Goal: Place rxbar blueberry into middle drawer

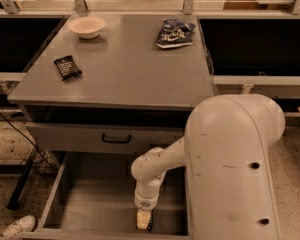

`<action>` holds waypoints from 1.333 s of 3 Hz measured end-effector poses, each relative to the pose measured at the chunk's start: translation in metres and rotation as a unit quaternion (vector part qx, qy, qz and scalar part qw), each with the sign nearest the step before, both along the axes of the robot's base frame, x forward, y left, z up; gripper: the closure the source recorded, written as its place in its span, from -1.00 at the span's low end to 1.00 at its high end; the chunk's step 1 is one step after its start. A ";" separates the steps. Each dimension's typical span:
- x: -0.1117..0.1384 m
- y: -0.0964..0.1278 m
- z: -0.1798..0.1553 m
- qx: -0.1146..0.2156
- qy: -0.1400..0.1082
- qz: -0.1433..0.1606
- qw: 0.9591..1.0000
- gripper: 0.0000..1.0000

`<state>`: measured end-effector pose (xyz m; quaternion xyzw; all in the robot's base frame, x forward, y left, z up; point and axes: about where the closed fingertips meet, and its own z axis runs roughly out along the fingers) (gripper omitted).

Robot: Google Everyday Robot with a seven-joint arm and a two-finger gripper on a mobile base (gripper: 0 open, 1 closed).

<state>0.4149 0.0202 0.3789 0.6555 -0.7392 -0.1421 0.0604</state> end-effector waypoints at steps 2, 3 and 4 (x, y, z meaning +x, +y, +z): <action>0.000 0.000 0.000 0.000 0.000 0.000 1.000 -0.13; 0.000 0.000 0.000 0.000 0.000 0.000 1.000 -0.63; 0.000 0.000 0.000 0.000 0.000 0.000 1.000 -1.00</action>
Offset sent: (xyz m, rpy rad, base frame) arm 0.0000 0.0000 0.0000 0.0000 0.0000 0.0000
